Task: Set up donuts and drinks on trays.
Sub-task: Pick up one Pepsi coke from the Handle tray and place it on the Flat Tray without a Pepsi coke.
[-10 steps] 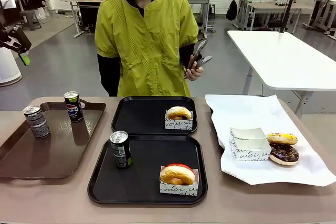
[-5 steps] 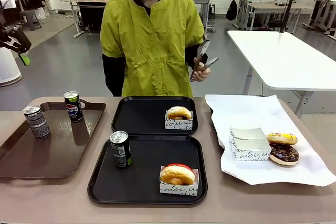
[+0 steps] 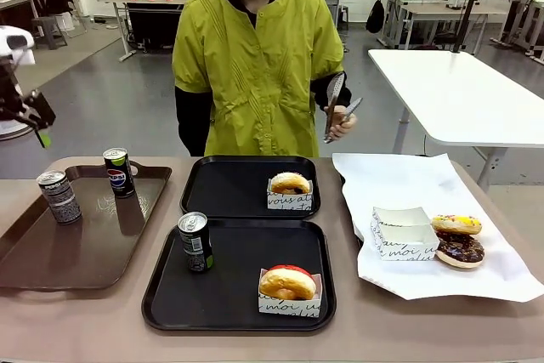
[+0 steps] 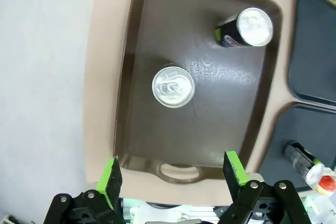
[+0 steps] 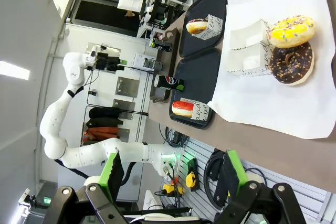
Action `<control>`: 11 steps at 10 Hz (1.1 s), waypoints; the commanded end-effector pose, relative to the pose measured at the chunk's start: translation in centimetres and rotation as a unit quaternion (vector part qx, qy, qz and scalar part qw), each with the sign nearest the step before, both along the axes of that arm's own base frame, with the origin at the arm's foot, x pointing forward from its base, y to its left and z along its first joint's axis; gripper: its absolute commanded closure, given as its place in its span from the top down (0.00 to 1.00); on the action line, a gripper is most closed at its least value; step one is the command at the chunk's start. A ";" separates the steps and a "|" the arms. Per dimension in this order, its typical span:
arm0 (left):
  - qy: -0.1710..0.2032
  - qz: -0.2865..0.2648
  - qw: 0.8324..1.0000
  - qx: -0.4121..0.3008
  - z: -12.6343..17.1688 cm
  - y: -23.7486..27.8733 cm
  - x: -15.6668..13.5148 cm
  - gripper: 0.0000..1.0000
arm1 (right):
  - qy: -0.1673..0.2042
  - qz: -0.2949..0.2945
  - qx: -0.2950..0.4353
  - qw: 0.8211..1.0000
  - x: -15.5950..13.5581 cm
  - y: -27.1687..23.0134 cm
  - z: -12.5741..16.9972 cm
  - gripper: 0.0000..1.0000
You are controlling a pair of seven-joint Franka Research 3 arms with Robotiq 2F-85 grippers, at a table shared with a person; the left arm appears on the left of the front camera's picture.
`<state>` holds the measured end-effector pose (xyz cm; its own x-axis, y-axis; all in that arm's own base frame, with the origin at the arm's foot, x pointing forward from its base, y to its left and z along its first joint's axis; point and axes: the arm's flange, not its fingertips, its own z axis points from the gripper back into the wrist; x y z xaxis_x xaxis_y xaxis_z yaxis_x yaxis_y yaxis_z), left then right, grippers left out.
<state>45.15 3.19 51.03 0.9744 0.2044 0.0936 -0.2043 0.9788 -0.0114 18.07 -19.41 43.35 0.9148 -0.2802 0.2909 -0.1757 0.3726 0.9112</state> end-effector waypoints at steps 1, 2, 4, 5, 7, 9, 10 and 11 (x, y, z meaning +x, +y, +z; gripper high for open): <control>0.002 0.001 1.000 0.000 -2.2 0.6 0.6 1.00 | -0.014 -0.001 0.009 1.000 0.3 -0.1 0.1 1.00; 0.000 -0.003 1.000 -0.011 -3.4 0.6 0.9 1.00 | -0.014 -0.001 0.009 1.000 0.3 -0.1 0.1 1.00; 0.000 -0.004 1.000 -0.013 -4.4 0.1 1.6 1.00 | -0.014 -0.001 0.009 1.000 0.3 -0.1 0.1 1.00; 0.016 0.012 1.000 -0.019 -4.3 -0.2 1.9 1.00 | -0.014 -0.001 0.009 1.000 0.3 -0.1 0.1 1.00; 0.011 0.002 1.000 -0.004 -4.3 0.3 1.4 1.00 | -0.014 -0.001 0.009 1.000 0.3 -0.1 0.1 1.00; 0.011 0.002 1.000 -0.004 -4.3 0.3 1.4 1.00 | -0.014 -0.001 0.009 1.000 0.3 -0.1 0.1 1.00; 0.013 0.002 1.000 -0.007 -4.5 0.1 1.6 1.00 | -0.014 -0.001 0.009 1.000 0.3 -0.1 0.1 1.00; -0.011 -0.033 0.999 0.001 -5.4 0.1 2.2 1.00 | -0.014 -0.001 0.009 1.000 0.3 -0.1 0.1 1.00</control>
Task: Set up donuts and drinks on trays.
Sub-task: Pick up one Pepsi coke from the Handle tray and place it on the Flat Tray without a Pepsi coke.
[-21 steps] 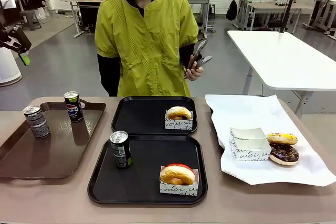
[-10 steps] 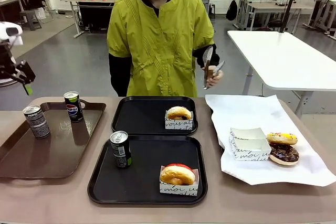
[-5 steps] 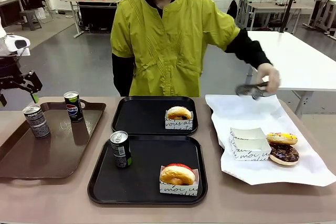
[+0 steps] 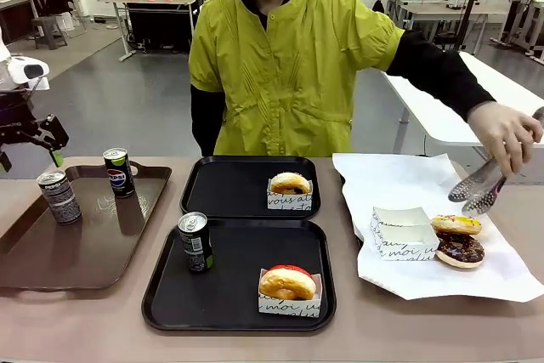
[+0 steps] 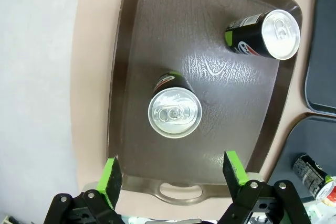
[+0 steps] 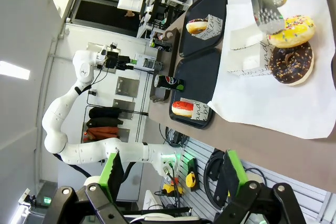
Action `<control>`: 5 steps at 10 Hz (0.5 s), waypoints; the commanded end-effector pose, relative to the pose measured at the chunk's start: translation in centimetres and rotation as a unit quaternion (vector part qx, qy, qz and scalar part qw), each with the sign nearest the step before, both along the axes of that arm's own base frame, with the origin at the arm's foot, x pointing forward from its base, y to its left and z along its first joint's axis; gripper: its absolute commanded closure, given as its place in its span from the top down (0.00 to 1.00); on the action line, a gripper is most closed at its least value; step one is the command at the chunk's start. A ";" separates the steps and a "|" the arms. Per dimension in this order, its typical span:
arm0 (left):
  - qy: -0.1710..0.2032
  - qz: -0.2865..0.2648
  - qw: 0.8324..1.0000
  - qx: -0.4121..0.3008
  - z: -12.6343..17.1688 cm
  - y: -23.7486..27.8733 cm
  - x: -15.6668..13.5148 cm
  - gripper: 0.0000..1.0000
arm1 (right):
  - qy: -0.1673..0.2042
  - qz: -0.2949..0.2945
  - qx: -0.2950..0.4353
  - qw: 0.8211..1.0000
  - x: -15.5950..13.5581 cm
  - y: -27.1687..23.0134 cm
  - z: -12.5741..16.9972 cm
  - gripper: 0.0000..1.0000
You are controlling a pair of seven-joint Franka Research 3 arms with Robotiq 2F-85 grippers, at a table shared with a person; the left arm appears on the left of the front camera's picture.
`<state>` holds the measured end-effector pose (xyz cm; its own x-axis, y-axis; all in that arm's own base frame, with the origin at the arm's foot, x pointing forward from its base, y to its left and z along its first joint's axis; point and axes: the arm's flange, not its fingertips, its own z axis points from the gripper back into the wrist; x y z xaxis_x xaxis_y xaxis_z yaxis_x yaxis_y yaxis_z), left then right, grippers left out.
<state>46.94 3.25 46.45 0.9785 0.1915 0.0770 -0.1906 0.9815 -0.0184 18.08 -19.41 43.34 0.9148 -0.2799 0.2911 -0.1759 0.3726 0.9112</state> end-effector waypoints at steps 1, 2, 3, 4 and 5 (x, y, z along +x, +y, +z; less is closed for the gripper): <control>-0.032 -0.049 0.998 -0.004 -1.2 0.0 0.9 1.00 | -0.014 -0.001 0.009 1.000 0.3 -0.1 0.1 1.00; -0.050 -0.065 0.997 -0.001 -1.6 -0.2 1.2 1.00 | -0.014 -0.001 0.009 1.000 0.3 -0.1 0.1 1.00; -0.058 -0.083 0.995 0.010 -2.1 -0.4 1.4 1.00 | -0.014 -0.001 0.009 1.000 0.3 -0.1 0.1 1.00; -0.059 -0.096 0.993 0.021 -2.8 -0.5 1.7 1.00 | -0.014 -0.001 0.009 1.000 0.3 -0.1 0.1 1.00; -0.049 -0.105 0.993 0.030 -3.4 -0.2 2.2 1.00 | -0.014 -0.001 0.009 1.000 0.3 -0.1 0.1 1.00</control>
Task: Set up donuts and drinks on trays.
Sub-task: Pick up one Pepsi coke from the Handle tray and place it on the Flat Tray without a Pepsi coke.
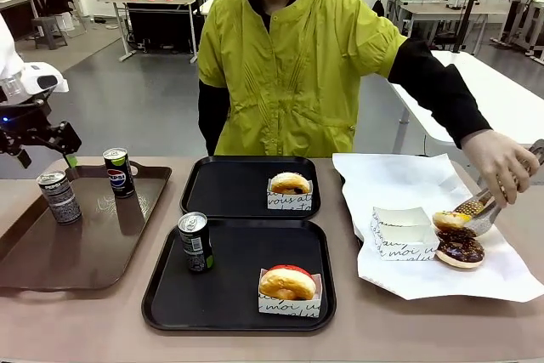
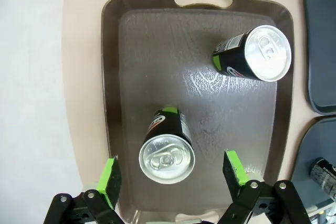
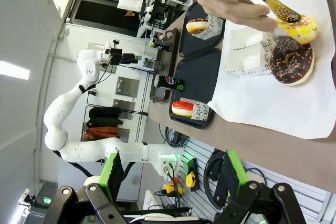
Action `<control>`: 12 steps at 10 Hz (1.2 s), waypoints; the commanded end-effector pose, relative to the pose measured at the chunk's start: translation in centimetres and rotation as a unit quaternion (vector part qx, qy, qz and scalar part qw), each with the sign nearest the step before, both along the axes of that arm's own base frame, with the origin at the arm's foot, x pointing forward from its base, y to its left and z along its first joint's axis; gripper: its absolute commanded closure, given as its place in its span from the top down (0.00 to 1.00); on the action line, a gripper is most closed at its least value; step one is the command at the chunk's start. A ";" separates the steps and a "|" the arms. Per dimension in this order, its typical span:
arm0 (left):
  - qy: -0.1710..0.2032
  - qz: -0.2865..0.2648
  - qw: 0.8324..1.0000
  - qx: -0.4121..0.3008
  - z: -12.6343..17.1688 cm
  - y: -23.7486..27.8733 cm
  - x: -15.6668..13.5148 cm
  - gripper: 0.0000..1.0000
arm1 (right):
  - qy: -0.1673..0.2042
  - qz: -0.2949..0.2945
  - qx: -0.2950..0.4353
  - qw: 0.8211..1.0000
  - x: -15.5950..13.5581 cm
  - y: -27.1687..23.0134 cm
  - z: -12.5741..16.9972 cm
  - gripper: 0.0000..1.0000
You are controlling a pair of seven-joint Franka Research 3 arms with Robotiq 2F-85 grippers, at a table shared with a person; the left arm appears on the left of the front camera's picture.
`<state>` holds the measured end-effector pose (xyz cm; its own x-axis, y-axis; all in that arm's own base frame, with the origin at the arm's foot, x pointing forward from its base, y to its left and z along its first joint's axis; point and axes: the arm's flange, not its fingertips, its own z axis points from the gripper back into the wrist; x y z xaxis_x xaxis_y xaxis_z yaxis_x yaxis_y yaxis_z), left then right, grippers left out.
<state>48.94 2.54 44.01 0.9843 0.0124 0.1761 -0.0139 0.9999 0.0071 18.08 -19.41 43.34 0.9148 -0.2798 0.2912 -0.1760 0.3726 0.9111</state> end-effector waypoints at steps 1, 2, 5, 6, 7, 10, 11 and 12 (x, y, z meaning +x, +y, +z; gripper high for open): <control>0.013 -0.014 1.000 0.017 -1.3 0.7 0.3 1.00 | -0.014 -0.001 0.009 1.000 0.3 -0.1 0.1 1.00; 0.025 -0.011 0.999 0.022 -1.8 0.9 0.1 1.00 | -0.014 -0.001 0.009 1.000 0.3 -0.1 0.1 1.00; 0.041 -0.013 0.999 0.023 -3.2 1.3 0.4 1.00 | -0.014 -0.001 0.009 1.000 0.3 -0.1 0.1 1.00; 0.038 -0.012 0.999 0.016 -3.5 1.6 0.5 1.00 | -0.014 -0.001 0.009 1.000 0.3 -0.1 0.1 1.00; 0.039 -0.010 0.999 0.011 -3.8 1.8 0.6 1.00 | -0.014 -0.001 0.009 1.000 0.3 -0.1 0.1 1.00; 0.053 -0.013 0.998 0.013 -4.8 1.6 1.6 1.00 | -0.014 -0.001 0.009 1.000 0.3 -0.1 0.1 1.00; 0.053 -0.013 0.998 0.013 -5.2 1.5 1.6 1.00 | -0.014 -0.001 0.009 1.000 0.3 -0.1 0.1 1.00; 0.051 -0.012 0.999 0.009 -5.5 1.4 1.7 1.00 | -0.014 -0.001 0.009 1.000 0.3 -0.1 0.1 1.00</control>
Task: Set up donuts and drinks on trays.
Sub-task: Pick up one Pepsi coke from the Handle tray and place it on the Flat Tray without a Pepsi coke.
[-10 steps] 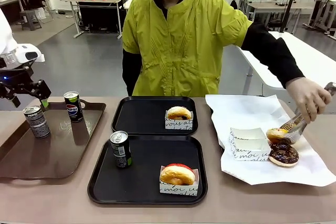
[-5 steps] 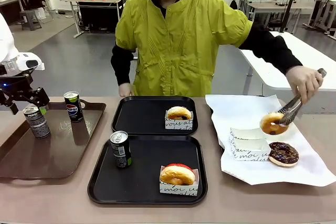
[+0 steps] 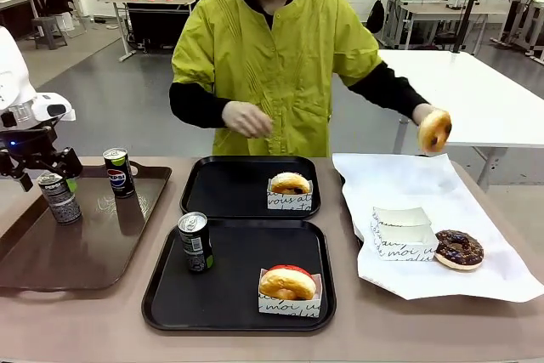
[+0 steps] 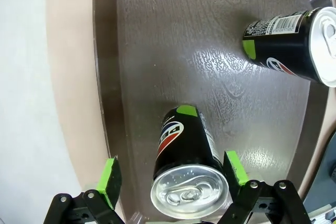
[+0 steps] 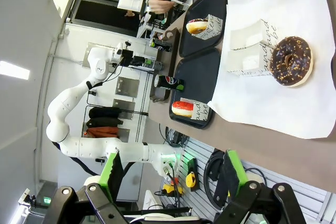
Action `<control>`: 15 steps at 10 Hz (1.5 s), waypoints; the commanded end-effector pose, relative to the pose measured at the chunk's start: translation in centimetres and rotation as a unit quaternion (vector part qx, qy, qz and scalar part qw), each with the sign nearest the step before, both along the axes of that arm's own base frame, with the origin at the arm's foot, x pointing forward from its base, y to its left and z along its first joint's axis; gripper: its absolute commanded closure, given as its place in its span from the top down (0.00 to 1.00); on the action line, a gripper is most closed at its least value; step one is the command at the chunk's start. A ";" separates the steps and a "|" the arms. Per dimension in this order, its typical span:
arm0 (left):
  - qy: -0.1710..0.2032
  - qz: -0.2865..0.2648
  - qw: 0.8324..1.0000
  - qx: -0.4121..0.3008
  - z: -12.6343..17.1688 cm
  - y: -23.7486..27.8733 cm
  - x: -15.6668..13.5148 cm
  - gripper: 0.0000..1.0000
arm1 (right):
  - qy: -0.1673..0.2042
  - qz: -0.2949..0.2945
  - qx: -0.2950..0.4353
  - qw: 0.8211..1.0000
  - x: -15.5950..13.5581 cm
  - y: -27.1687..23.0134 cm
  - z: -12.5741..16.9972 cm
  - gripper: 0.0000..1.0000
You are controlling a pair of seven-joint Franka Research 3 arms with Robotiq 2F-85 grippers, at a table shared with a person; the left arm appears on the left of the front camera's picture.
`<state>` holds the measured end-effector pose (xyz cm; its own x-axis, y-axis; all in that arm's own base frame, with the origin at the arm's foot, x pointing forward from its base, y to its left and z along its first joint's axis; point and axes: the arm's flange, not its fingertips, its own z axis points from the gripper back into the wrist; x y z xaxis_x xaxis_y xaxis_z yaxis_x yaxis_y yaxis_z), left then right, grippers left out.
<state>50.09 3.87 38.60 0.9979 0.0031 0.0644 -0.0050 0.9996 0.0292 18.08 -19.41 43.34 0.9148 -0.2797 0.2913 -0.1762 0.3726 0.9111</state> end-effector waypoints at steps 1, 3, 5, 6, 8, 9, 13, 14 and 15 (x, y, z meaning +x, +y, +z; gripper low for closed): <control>-0.004 -0.009 1.000 -0.001 -0.2 -0.2 0.6 1.00 | -0.014 -0.001 0.009 1.000 0.3 -0.1 0.1 1.00; -0.001 -0.011 1.000 -0.001 -0.4 -0.3 1.0 1.00 | -0.014 -0.001 0.009 1.000 0.3 -0.1 0.1 1.00; -0.004 -0.009 1.000 -0.008 -0.8 -0.3 0.8 1.00 | -0.014 -0.001 0.009 1.000 0.3 -0.1 0.1 1.00; -0.005 -0.010 1.000 -0.010 -0.9 -0.4 0.9 1.00 | -0.014 -0.001 0.009 1.000 0.3 -0.1 0.1 1.00; -0.002 -0.009 1.000 -0.012 -1.0 -0.4 1.1 1.00 | -0.014 -0.001 0.009 1.000 0.3 -0.1 0.1 1.00; -0.001 -0.004 1.000 -0.019 -1.1 -0.5 1.0 0.58 | -0.014 -0.001 0.009 1.000 0.3 -0.1 0.1 1.00; 0.006 -0.007 1.000 -0.020 -0.9 -0.3 1.1 0.00 | -0.014 -0.001 0.009 1.000 0.3 -0.1 0.1 1.00; 0.006 -0.008 1.000 -0.020 -0.8 -0.3 0.9 0.17 | -0.014 -0.001 0.009 1.000 0.3 -0.1 0.1 1.00; 0.007 -0.010 1.000 -0.019 -0.8 -0.2 0.8 0.07 | -0.014 -0.001 0.009 1.000 0.3 -0.1 0.1 1.00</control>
<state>50.86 3.42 37.75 0.9983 0.0038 0.0578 -0.0048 0.9998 0.0169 18.08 -19.41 43.34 0.9148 -0.2796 0.2917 -0.1765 0.3727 0.9110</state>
